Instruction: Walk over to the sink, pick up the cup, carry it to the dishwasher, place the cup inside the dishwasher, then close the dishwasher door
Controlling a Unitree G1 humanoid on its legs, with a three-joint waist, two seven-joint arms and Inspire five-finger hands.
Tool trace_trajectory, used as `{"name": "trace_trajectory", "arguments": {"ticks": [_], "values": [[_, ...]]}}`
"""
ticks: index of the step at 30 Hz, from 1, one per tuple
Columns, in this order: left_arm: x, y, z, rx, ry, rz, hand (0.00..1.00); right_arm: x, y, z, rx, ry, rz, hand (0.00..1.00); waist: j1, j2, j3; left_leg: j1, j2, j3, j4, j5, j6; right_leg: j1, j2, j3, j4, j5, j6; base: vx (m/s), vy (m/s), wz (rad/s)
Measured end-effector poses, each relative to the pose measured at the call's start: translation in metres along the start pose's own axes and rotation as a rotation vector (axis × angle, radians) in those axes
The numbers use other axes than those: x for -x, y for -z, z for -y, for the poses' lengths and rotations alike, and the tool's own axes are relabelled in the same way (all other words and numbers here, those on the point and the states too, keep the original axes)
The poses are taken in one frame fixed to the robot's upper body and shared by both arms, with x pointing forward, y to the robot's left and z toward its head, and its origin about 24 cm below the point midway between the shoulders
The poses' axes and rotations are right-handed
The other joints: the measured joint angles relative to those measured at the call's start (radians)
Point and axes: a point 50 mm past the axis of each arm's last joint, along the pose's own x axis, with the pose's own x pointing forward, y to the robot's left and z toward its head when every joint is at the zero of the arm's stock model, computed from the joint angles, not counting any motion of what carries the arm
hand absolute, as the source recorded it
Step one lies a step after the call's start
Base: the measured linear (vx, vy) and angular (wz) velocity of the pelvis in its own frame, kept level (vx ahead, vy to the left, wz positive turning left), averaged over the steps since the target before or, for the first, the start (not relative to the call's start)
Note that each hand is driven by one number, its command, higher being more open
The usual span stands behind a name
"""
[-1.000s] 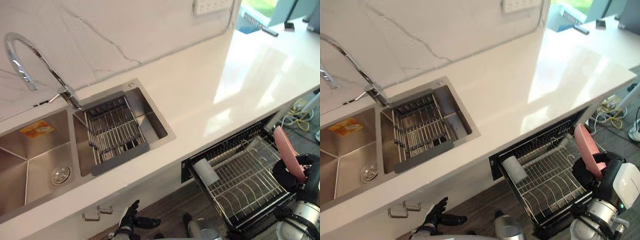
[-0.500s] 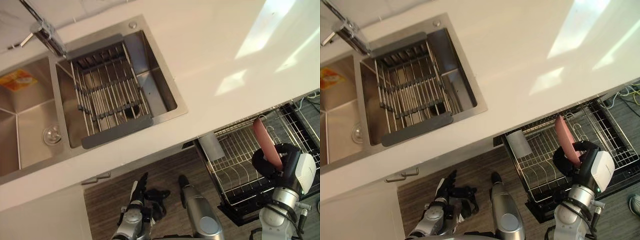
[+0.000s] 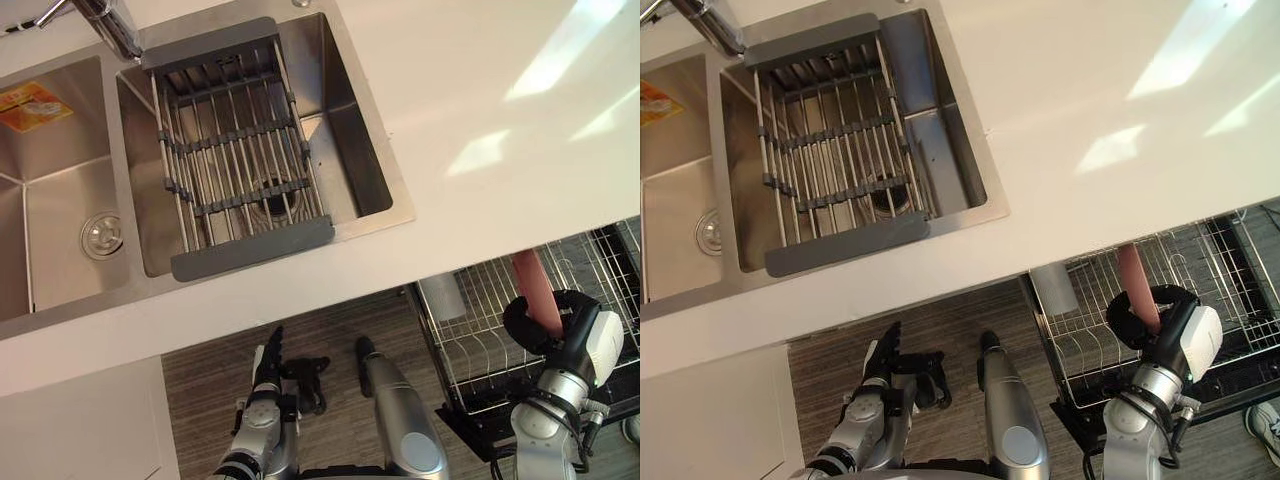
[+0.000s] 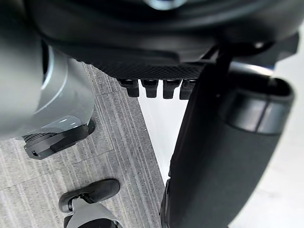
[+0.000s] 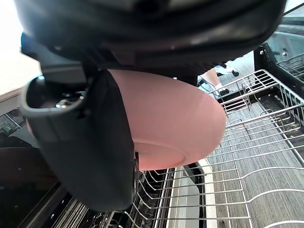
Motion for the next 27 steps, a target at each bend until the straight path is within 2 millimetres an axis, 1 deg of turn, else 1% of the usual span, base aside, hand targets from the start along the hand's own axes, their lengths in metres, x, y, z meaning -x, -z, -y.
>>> {"name": "trace_trajectory", "arguments": {"ticks": [1, 2, 6, 11, 13, 16, 20, 23, 27], "values": [[-0.001, -0.001, 0.0, 0.001, -0.005, 0.004, 1.0, -0.001, 0.001, 0.002, 0.003, 0.016, -0.007, 0.0, 0.006, -0.002, 0.001, -0.006, 0.007, 0.009, 0.022, -0.013, 0.001, -0.007, 0.0, 0.0, 0.019, -0.01, 0.001, -0.01, 0.042, -0.04], [-0.002, -0.004, -0.001, 0.0, -0.009, 0.011, 1.0, -0.001, 0.002, 0.004, -0.003, 0.028, -0.015, 0.0, 0.012, -0.008, 0.005, -0.009, 0.013, 0.025, 0.045, -0.018, 0.003, -0.014, -0.001, 0.002, 0.041, -0.019, 0.002, -0.02, 0.033, -0.05], [-0.004, -0.008, -0.003, 0.01, -0.023, 0.019, 1.0, -0.006, 0.003, 0.009, -0.024, 0.059, -0.032, 0.0, 0.015, -0.014, 0.008, -0.029, 0.035, 0.051, 0.112, -0.051, 0.006, -0.037, 0.001, 0.003, 0.093, -0.042, 0.004, -0.01, 0.023, -0.08], [-0.005, -0.008, -0.006, 0.002, -0.026, 0.02, 1.0, -0.022, -0.008, 0.015, -0.028, 0.088, 0.027, 0.0, 0.017, -0.017, 0.01, -0.029, 0.061, 0.113, 0.164, -0.085, 0.011, -0.073, 0.005, 0.012, 0.135, -0.048, 0.01, -0.02, 0.041, -0.35], [-0.005, -0.009, -0.005, 0.003, -0.022, 0.021, 1.0, -0.027, -0.007, 0.019, -0.032, 0.104, 0.024, 0.0, 0.019, -0.017, 0.01, -0.029, 0.069, 0.124, 0.176, -0.093, 0.012, -0.079, 0.007, 0.012, 0.143, -0.048, 0.01, -0.02, 0.027, -0.21], [-0.005, -0.009, -0.005, 0.002, -0.019, 0.022, 1.0, -0.038, -0.005, 0.027, -0.027, 0.145, 0.016, 0.0, 0.019, -0.018, 0.011, -0.03, 0.07, 0.142, 0.179, -0.1, 0.016, -0.091, 0.007, 0.02, 0.151, -0.048, 0.01, -0.02, 0.015, -0.15], [-0.005, -0.009, -0.004, 0.001, -0.018, 0.021, 1.0, -0.049, -0.007, 0.031, -0.005, 0.155, 0.029, 0.0, 0.014, -0.018, 0.01, -0.033, 0.07, 0.153, 0.179, -0.101, 0.017, -0.101, 0.007, 0.026, 0.154, -0.048, 0.01, -0.02, 0.005, -0.07], [-0.006, -0.01, -0.004, 0.001, -0.011, 0.025, 1.0, -0.057, -0.014, 0.032, -0.003, 0.135, 0.058, 0.0, 0.015, -0.017, 0.01, -0.04, 0.069, 0.158, 0.174, -0.101, 0.017, -0.113, 0.007, 0.027, 0.154, -0.045, 0.01, 0.0, -0.004, -0.01], [-0.006, -0.01, -0.003, 0.003, -0.002, 0.029, 1.0, -0.075, -0.031, 0.033, -0.015, 0.127, 0.116, 0.0, 0.015, -0.015, 0.009, -0.043, 0.069, 0.189, 0.156, -0.101, 0.017, -0.134, 0.009, 0.043, 0.148, -0.033, 0.011, 0.01, 0.004, -0.11]]}}
